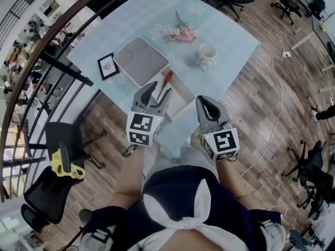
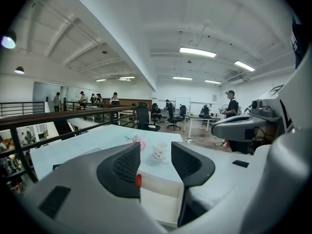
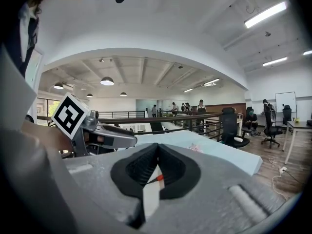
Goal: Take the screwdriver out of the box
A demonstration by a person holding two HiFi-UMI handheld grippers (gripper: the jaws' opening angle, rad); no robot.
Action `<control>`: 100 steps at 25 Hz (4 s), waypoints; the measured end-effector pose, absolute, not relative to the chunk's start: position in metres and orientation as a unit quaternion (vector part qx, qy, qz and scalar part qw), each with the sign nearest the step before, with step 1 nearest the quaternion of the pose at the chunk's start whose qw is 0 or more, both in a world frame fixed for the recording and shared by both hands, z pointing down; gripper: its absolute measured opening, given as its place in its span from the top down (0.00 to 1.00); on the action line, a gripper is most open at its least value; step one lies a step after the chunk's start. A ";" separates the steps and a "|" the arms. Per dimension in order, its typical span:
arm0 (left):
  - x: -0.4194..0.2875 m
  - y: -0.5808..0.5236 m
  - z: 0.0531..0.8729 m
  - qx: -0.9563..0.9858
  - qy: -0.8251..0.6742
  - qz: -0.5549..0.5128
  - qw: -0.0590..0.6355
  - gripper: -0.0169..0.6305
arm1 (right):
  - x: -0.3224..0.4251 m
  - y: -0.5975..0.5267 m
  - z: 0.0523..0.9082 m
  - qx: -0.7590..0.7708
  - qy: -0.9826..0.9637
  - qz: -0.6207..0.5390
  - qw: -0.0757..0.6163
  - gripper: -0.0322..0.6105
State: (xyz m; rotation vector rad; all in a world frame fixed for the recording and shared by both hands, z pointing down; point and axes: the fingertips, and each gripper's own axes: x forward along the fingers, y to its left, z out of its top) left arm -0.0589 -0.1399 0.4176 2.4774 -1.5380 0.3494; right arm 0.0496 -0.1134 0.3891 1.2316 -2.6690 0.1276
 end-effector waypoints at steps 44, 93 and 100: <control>-0.048 -0.240 0.589 0.808 -0.487 0.233 0.236 0.68 | 0.039 -0.173 0.460 0.411 -0.893 0.115 0.141 0.95; -0.059 -0.285 0.704 0.717 -0.507 0.403 0.258 0.80 | 0.050 -0.211 0.479 0.426 -0.883 0.123 0.152 0.95; -0.058 -0.286 0.702 0.717 -0.506 0.404 0.259 0.81 | 0.054 -0.210 0.478 0.427 -0.883 0.123 0.152 0.95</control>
